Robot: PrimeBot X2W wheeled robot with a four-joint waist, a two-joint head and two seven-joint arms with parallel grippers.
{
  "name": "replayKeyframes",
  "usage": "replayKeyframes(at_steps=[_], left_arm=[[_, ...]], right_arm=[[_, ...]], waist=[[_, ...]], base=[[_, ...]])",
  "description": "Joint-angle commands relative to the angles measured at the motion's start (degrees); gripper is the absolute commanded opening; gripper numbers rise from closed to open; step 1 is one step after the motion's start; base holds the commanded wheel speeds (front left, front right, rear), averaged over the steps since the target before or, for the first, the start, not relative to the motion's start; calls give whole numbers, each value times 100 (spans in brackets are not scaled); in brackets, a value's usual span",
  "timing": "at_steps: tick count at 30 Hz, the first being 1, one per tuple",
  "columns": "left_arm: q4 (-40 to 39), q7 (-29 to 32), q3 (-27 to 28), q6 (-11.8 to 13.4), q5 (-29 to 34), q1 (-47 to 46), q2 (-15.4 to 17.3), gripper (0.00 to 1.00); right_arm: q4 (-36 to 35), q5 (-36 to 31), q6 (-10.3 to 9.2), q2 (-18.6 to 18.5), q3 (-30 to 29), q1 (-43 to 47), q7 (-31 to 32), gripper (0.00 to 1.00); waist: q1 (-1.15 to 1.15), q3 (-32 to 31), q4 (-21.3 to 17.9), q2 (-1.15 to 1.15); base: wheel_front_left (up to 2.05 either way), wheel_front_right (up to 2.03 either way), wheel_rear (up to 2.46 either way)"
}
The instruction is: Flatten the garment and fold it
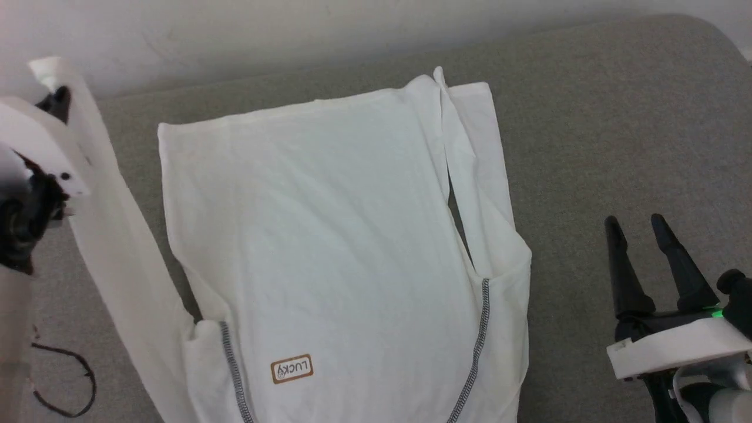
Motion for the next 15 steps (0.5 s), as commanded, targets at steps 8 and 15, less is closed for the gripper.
replayKeyframes(at_steps=[8, 15], left_arm=[[-1523, -94, -994, -104, 271, 667, -792, 0], [-1938, -36, -2263, -177, 293, 1511, -1837, 0]], right_arm=[[-266, -65, -4, 16, -374, 298, 141, 100], [-409, -1, -4, 16, -519, 409, 194, 100]], waist=[[1, -733, 383, 0], [1, -673, 196, 0]], base=[[0, 0, 0], [0, 0, 0]])
